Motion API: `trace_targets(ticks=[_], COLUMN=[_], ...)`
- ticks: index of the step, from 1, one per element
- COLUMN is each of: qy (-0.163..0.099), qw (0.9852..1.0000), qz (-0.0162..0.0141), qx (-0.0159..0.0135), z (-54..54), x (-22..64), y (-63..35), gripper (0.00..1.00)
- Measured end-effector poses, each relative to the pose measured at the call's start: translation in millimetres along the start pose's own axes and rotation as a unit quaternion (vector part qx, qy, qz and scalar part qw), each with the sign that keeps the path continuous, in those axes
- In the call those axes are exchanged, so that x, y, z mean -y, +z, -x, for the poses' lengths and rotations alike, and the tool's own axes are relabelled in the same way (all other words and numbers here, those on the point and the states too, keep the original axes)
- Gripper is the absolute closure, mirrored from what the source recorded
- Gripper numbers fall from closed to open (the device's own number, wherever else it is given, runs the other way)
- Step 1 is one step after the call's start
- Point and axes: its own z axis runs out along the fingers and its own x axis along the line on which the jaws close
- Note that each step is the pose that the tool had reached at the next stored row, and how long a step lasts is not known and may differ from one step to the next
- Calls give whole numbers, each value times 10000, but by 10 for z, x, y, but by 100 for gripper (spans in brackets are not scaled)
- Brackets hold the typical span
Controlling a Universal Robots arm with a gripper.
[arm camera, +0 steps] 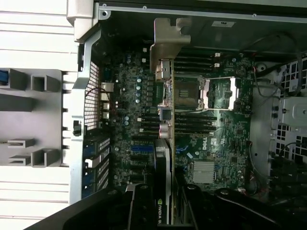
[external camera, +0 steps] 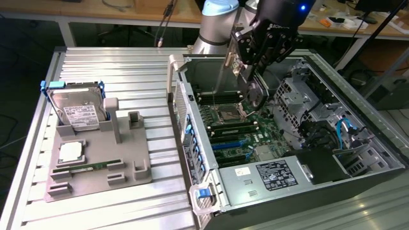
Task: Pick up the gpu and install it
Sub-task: 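Pick up the gpu and move the gpu toward the slot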
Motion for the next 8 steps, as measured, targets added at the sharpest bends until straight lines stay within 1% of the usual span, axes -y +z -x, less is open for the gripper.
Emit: trace_targets(ticks=[8], qy=[-3], qw=[10000], qz=[1], qx=[0], z=[118], x=[6], y=[2], gripper=[73])
